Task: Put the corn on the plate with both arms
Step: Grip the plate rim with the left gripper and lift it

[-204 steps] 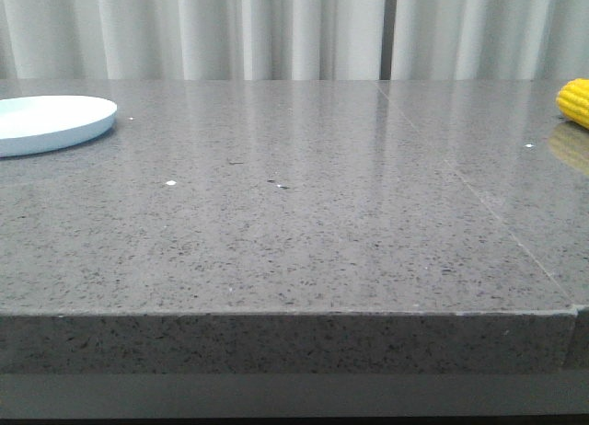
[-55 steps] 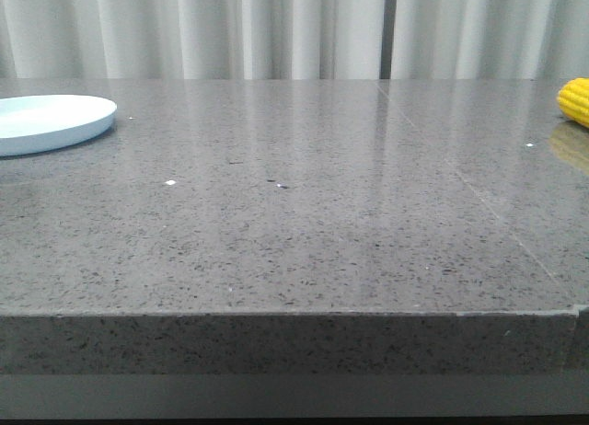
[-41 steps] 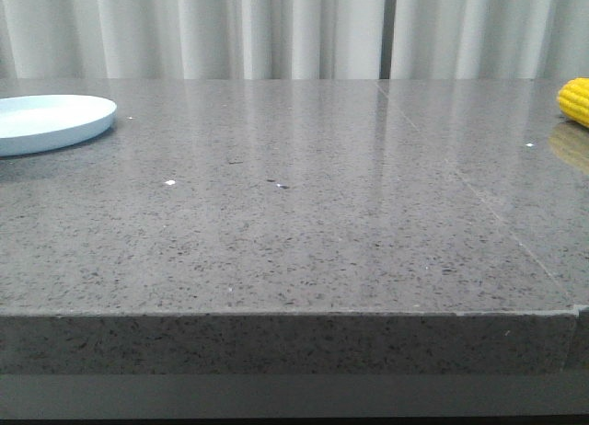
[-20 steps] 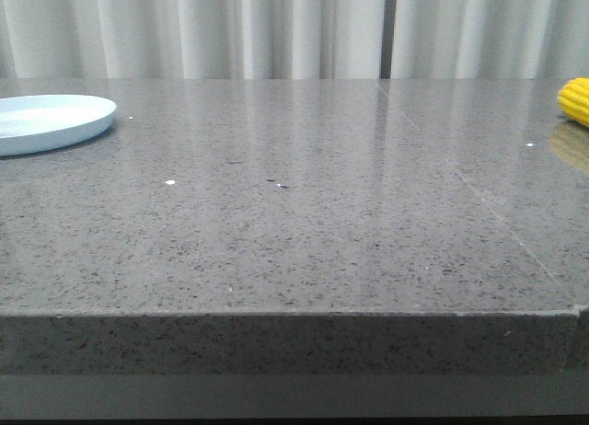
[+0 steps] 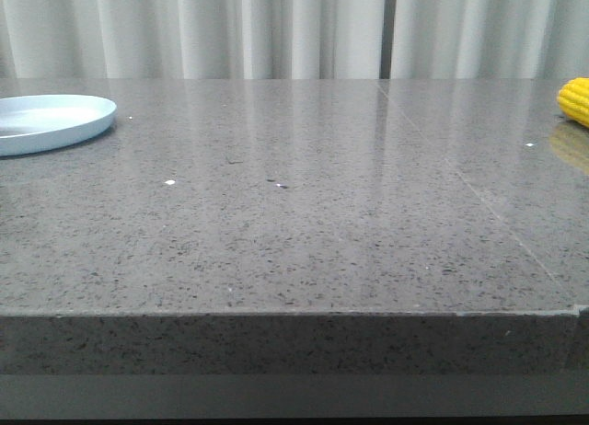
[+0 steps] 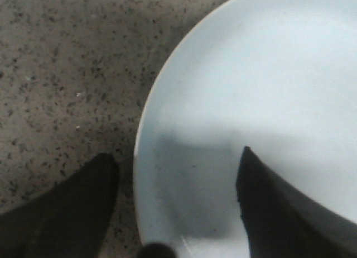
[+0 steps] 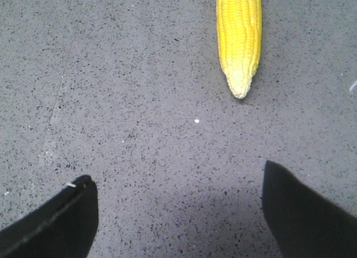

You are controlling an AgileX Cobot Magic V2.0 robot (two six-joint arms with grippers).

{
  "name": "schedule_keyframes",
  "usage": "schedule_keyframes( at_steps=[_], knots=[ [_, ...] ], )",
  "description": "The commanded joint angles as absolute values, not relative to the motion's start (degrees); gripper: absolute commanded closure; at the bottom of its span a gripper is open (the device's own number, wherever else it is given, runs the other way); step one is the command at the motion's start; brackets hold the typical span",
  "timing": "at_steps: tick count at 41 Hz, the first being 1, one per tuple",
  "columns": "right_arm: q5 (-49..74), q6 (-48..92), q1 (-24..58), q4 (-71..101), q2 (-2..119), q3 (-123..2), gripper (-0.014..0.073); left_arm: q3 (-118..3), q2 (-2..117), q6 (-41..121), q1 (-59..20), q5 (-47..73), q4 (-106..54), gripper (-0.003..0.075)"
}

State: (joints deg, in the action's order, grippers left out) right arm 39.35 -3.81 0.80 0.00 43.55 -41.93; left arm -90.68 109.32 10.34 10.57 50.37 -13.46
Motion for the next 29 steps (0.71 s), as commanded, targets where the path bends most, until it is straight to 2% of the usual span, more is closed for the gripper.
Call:
schedule_keyframes(
  at_steps=[1,7,16,23,29],
  knots=[
    [35.41,-3.41,0.48,-0.98,43.66,-43.88,-0.0030,-92.52,106.26,10.64,10.52,49.32,-14.75,0.0425],
    [35.41,-3.41,0.48,-0.98,43.66,-43.88,-0.0030,-92.52,106.32,10.76,10.52,49.99,-14.75,0.0565],
    [35.41,-3.41,0.48,-0.98,43.66,-43.88,-0.0030,-92.52,106.32,10.99,10.52,50.75,-14.75,0.0734],
    [35.41,-3.41,0.48,-0.98,43.66,-43.88,-0.0030,-94.14,106.08,14.01,10.52,53.21,-17.93,0.0741],
    [35.41,-3.41,0.48,-0.98,43.66,-43.88,-0.0030,-98.51,106.08,19.10,10.38,57.98,-26.91,0.0741]
  ],
)
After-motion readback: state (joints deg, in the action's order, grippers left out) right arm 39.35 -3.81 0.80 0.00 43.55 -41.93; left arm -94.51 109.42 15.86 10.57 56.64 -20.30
